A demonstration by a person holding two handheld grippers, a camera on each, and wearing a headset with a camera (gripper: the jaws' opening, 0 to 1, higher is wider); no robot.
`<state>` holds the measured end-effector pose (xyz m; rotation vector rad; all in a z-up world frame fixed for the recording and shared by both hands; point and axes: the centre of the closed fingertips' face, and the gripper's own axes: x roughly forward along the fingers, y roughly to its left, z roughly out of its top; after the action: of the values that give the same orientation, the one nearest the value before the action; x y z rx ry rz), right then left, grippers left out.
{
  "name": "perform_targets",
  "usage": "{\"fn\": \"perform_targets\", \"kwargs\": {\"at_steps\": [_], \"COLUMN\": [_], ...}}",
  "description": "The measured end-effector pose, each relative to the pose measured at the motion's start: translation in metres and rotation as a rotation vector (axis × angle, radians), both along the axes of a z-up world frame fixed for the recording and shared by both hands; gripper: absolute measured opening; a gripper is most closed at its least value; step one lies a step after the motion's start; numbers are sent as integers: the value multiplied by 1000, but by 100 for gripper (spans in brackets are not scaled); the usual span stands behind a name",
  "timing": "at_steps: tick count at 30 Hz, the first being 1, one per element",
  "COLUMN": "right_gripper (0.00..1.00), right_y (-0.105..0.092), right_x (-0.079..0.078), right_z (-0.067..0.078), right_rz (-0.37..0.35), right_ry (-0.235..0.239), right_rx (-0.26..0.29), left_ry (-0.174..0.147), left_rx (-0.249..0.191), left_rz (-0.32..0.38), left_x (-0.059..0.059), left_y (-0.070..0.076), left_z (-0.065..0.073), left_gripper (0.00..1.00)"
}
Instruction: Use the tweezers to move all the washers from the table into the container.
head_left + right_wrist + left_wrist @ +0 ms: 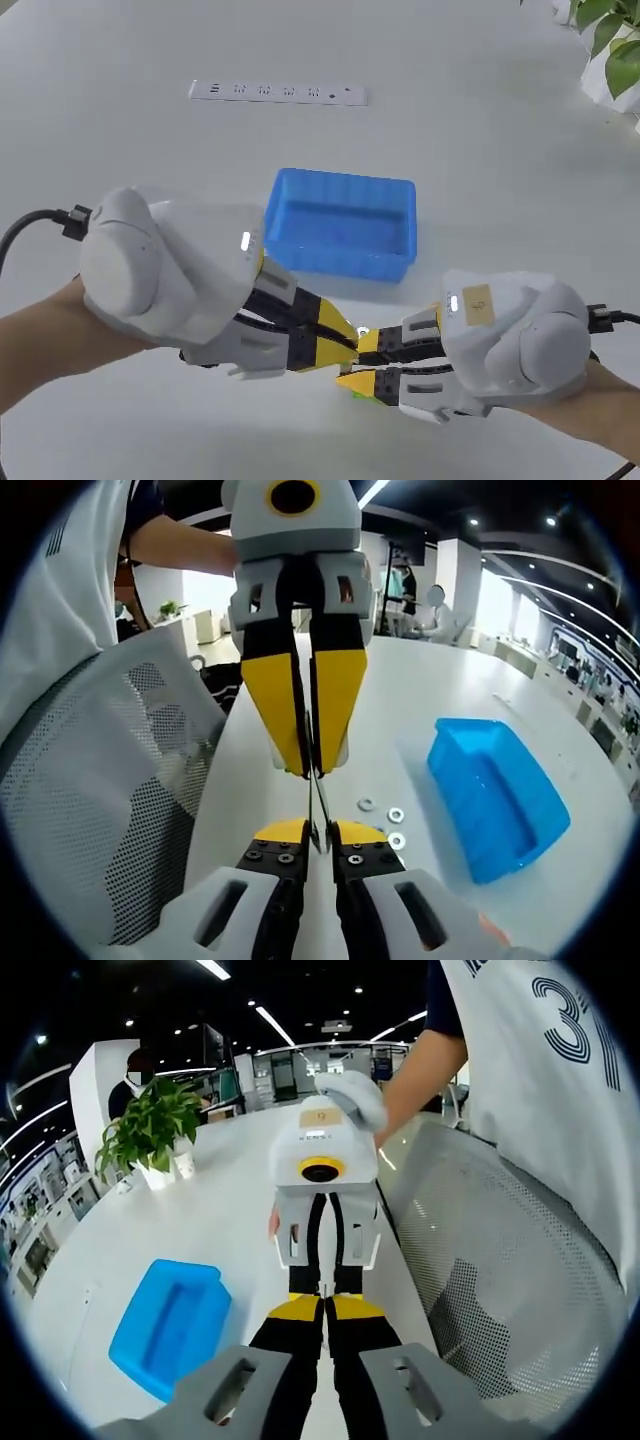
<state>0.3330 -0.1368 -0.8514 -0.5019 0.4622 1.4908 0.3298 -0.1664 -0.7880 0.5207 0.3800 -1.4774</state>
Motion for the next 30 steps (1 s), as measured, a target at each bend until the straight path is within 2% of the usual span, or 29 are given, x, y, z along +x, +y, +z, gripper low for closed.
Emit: {"fn": "perform_targets", "kwargs": {"at_steps": [5,10,15,23,30], "right_gripper": [11,10,9,9,9], "right_y": [2,3,5,16,35], "right_x": [1,1,1,9,19], "right_z": [-6,-10,-10,-3,2], "right_rz": [0,21,28,19,17], "right_ry": [14,-5,-20,-50,-66], "right_rx": [-20,-43,-48,-40,-19], "left_ry": [7,3,16,7,-11], "left_rx": [-10,-7,0,-6,-4], "left_rz": [7,17,26,67,109], "left_x": [1,3,2,7,16], "left_y": [1,3,8,23,41], "left_z": [0,0,0,7,12], "left_gripper": [6,6,5,6,6]}}
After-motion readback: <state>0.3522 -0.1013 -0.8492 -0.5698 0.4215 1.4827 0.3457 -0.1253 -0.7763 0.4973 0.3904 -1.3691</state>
